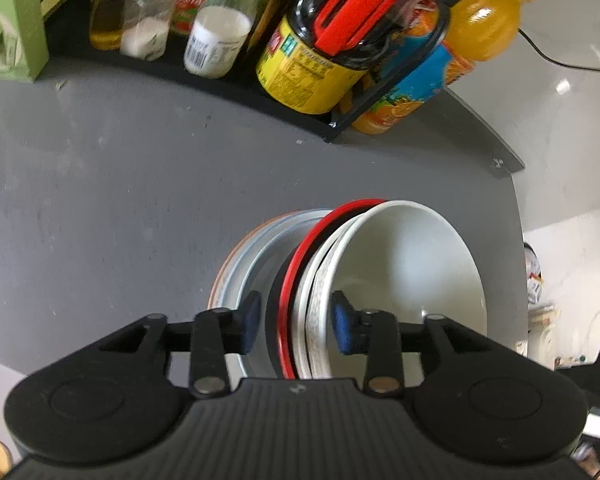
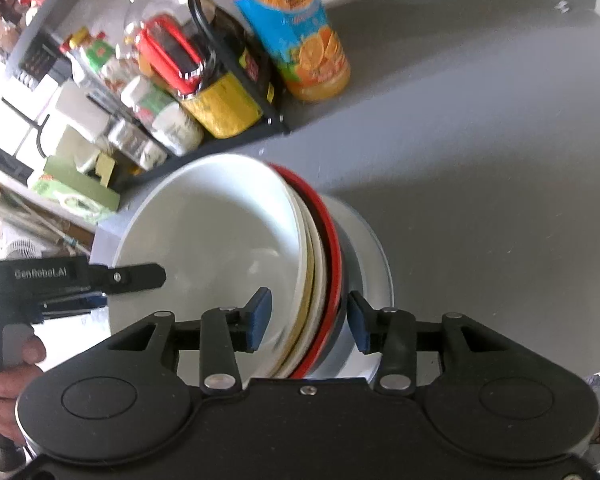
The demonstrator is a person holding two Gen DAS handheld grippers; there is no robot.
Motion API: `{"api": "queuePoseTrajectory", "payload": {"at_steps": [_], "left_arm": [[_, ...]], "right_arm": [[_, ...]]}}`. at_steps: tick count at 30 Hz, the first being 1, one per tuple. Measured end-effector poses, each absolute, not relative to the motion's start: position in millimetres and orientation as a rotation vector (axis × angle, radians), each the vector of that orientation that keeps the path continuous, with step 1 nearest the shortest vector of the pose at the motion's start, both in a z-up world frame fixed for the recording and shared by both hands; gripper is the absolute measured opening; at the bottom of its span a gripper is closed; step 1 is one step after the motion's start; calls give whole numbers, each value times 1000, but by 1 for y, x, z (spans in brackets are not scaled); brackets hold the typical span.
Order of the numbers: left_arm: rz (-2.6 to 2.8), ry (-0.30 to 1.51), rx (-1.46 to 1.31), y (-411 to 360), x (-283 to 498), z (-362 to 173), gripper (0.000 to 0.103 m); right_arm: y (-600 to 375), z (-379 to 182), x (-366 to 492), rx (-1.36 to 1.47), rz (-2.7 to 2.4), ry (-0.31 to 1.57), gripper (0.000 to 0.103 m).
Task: Organize plates and bowls
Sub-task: 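Lift the bowl stack with both grippers and lower it onto the plates, then open both grippers and pull back from the stack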
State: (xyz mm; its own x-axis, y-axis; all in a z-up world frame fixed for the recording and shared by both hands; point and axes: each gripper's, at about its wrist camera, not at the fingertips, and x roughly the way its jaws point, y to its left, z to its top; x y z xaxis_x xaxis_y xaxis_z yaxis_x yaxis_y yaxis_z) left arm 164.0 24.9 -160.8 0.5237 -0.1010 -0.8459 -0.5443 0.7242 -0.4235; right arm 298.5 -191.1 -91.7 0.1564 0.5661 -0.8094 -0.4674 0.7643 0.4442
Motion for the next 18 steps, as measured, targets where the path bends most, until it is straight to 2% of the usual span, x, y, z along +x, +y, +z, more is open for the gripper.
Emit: {"api": "queuePoseTrajectory", "payload": {"at_steps": [3,8,15,18], "left_arm": [[269,997,-693,25,164,-156,53],[255,995,-622,27,165,-151,62],[284,955,-558,21,159,-137,76],[293,923,-532,15,150,-132,80]], "right_arm": [[-196,-86,294,116,704,1175,51],[-205,-79,284,154,657,1160,57],[-225,-65,266,151,619,1091,76],[-237,-61,260,165,612,1066,79]]}}
